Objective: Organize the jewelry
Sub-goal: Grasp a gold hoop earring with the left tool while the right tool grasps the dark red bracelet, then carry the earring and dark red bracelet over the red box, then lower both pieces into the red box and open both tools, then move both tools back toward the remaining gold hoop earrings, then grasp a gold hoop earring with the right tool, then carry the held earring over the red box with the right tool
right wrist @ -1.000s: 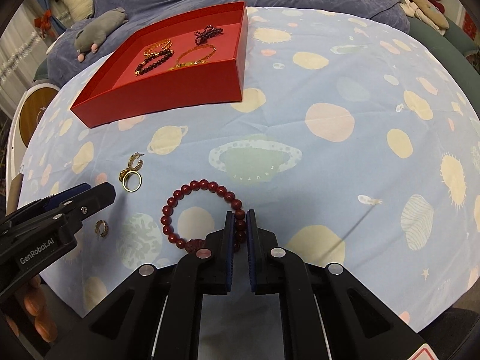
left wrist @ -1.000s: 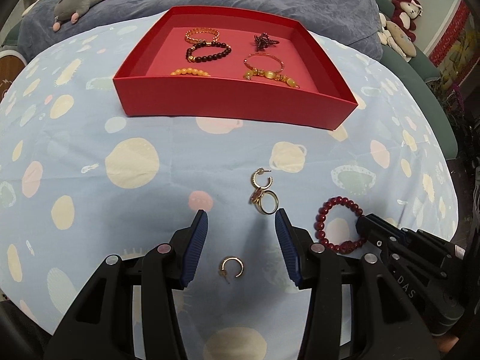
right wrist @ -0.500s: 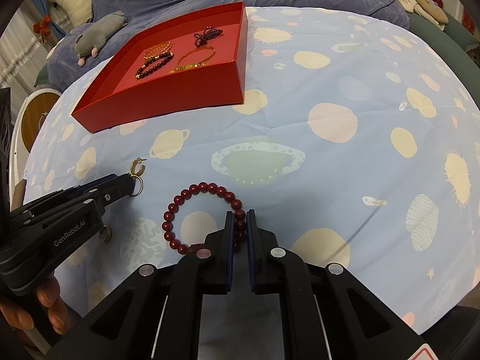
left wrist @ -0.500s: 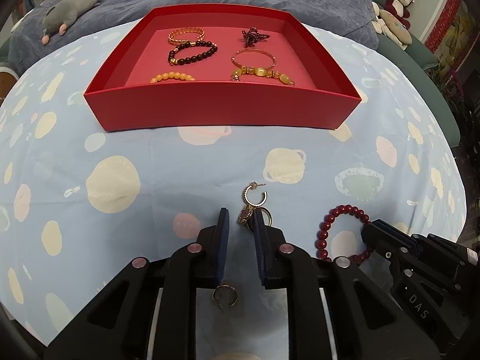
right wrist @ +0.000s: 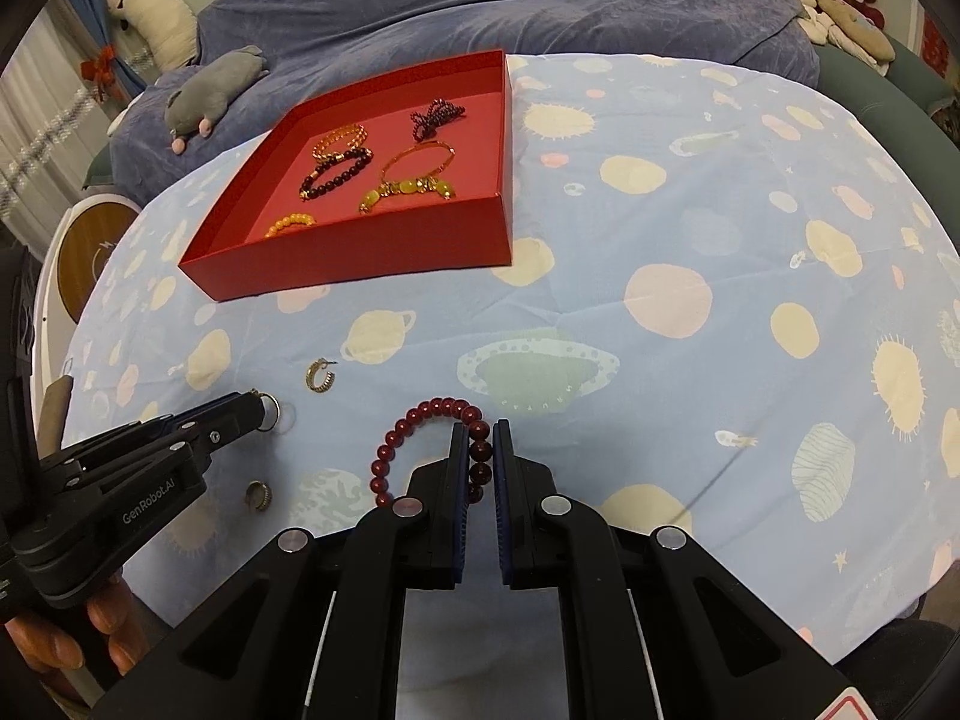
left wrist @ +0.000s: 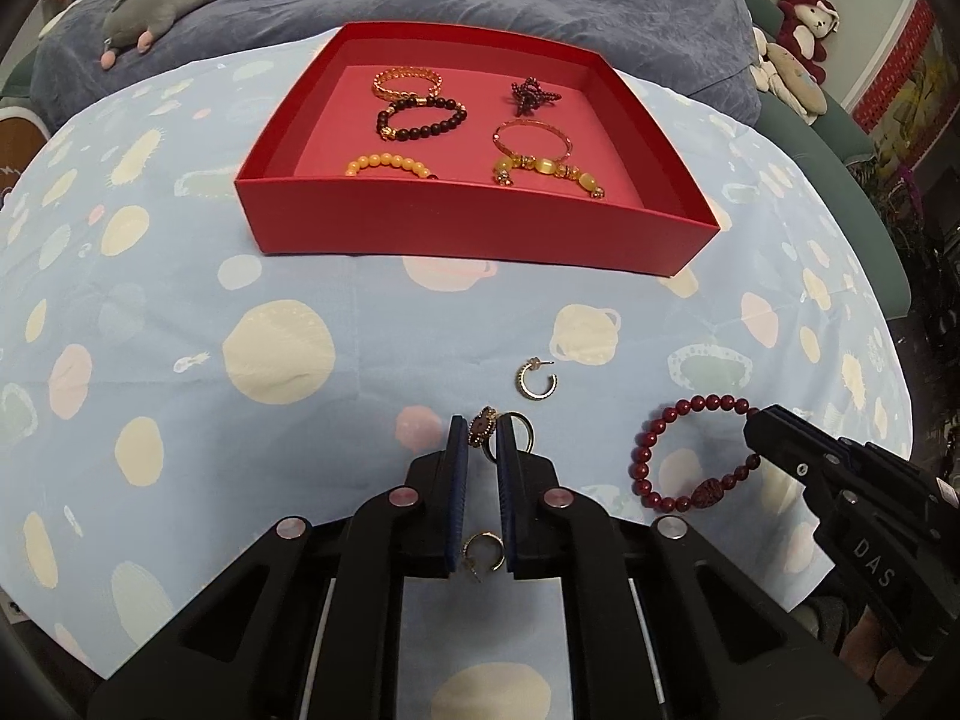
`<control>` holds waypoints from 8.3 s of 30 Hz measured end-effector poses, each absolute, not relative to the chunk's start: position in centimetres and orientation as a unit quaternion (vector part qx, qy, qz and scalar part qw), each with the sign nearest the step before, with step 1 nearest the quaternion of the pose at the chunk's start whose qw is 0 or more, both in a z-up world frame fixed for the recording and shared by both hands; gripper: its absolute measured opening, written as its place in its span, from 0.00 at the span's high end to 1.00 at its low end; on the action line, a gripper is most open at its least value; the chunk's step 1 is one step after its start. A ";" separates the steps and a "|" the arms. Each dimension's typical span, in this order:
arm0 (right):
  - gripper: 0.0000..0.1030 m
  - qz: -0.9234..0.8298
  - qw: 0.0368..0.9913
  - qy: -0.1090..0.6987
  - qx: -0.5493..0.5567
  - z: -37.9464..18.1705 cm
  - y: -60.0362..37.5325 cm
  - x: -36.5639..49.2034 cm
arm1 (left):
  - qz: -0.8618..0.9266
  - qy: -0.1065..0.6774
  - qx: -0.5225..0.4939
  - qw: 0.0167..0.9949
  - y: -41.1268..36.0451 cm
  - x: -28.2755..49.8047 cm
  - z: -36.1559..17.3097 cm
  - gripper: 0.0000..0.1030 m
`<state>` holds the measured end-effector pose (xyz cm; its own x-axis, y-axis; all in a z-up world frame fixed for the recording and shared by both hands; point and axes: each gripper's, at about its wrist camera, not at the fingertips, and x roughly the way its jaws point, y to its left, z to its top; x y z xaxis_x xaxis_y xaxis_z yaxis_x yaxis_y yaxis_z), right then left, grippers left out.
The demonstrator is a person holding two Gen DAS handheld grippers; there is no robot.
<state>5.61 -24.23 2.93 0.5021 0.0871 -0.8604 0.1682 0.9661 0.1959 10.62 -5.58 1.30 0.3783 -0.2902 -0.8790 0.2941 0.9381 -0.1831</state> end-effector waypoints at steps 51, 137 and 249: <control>0.93 0.044 0.875 0.465 0.131 5.8 -23.1 28.4 | -0.169 0.499 0.027 0.849 -8.3 29.7 4.1 0.91; 0.61 -0.005 0.871 0.484 0.084 5.8 -20.5 10.0 | -0.146 0.497 0.024 0.855 -3.9 12.6 5.0 0.45; 0.84 0.013 0.846 0.530 0.050 -0.6 -16.1 7.5 | -0.124 0.509 0.031 0.851 -0.7 7.7 -0.4 0.82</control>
